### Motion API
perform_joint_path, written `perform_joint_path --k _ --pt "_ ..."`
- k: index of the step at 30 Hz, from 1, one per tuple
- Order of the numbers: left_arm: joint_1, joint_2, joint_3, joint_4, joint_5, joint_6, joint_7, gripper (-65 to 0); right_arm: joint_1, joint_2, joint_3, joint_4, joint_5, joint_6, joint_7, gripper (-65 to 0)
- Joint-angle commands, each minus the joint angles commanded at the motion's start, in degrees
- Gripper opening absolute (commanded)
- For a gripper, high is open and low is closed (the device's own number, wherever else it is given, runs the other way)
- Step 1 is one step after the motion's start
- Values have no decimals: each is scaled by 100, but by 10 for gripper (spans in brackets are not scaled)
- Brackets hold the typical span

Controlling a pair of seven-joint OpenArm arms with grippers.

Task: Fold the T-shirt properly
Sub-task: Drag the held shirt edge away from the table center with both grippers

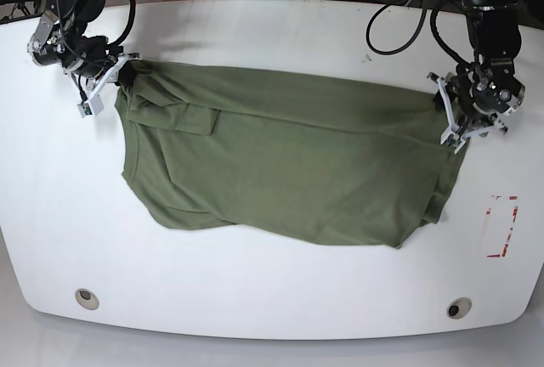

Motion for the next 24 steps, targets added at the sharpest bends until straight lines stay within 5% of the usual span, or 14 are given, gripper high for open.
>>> perform_joint_path --k 24 --pt "2013 176 -782 1547 0 0 264 -353 -879 290 -18 870 26 0 -466 -607"
